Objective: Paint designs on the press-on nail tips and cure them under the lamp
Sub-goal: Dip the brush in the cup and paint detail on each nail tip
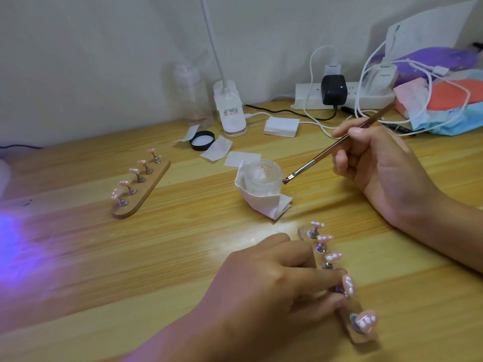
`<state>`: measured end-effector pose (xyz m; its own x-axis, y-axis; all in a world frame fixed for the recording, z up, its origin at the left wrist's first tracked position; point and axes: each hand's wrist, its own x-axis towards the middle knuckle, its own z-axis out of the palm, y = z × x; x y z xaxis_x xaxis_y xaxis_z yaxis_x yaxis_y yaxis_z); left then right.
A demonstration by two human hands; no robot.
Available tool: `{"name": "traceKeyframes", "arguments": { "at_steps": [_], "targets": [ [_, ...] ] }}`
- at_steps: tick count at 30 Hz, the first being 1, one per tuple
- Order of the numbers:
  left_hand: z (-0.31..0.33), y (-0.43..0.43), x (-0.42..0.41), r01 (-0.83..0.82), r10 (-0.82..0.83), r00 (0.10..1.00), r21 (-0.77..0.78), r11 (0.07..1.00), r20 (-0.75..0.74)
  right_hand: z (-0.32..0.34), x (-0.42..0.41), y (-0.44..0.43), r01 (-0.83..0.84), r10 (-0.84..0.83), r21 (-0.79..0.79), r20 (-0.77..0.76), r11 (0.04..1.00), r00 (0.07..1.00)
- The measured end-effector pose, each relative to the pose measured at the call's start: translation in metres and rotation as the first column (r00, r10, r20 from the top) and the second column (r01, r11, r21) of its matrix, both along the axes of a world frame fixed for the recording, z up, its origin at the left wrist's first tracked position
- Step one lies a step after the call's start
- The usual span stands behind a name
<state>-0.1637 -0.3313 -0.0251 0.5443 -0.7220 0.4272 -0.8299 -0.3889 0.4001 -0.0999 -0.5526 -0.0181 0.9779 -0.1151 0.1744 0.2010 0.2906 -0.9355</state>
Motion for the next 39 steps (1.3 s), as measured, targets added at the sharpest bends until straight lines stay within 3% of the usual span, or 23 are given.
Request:
{"name": "traceKeyframes", "arguments": {
  "at_steps": [3,8,10,13,16,19,23,25,33,39],
  "targets": [
    [-0.003,-0.005,-0.002,-0.001,0.002,1.000,-0.015,1.000,0.012,0.000,0.000,0.000,0.006,-0.005,-0.006,0.004,1.000,1.000],
    [-0.006,-0.008,-0.003,0.002,0.007,0.974,-0.040,0.999,0.224,0.001,-0.001,0.001,0.024,-0.024,-0.010,0.020,1.000,1.000],
    [-0.004,-0.008,-0.004,0.009,0.007,0.970,-0.064,0.998,0.242,0.001,-0.001,0.000,0.028,-0.027,-0.009,0.032,1.000,0.999],
    [0.001,-0.004,-0.003,0.039,-0.025,0.997,-0.177,0.983,0.077,0.000,-0.001,-0.001,0.039,-0.037,-0.036,0.056,0.999,0.998],
    [0.005,0.002,0.005,-0.064,-0.053,0.964,-0.419,0.906,-0.260,-0.002,-0.002,-0.001,0.069,-0.058,-0.084,0.123,0.994,0.991],
    [0.005,0.006,0.016,-0.336,-0.037,0.853,-0.602,0.724,-0.521,-0.003,-0.004,0.000,0.086,-0.047,-0.159,0.232,0.984,0.972],
    [0.001,0.012,0.029,-0.629,-0.037,0.632,-0.540,0.558,-0.774,-0.003,-0.007,0.003,0.099,-0.012,-0.254,0.323,0.962,0.946],
    [0.001,0.012,0.033,-0.669,-0.085,0.555,-0.505,0.545,-0.828,-0.003,-0.009,0.005,0.107,-0.001,-0.285,0.350,0.952,0.937],
    [0.005,0.010,0.037,-0.626,-0.322,0.442,-0.546,0.557,-0.837,-0.005,-0.015,0.012,0.073,0.076,-0.391,0.352,0.917,0.933],
    [0.004,0.008,0.037,-0.543,-0.300,0.470,-0.540,0.643,-0.830,-0.008,-0.016,0.012,-0.012,0.163,-0.468,0.283,0.883,0.945]
  ]
}}
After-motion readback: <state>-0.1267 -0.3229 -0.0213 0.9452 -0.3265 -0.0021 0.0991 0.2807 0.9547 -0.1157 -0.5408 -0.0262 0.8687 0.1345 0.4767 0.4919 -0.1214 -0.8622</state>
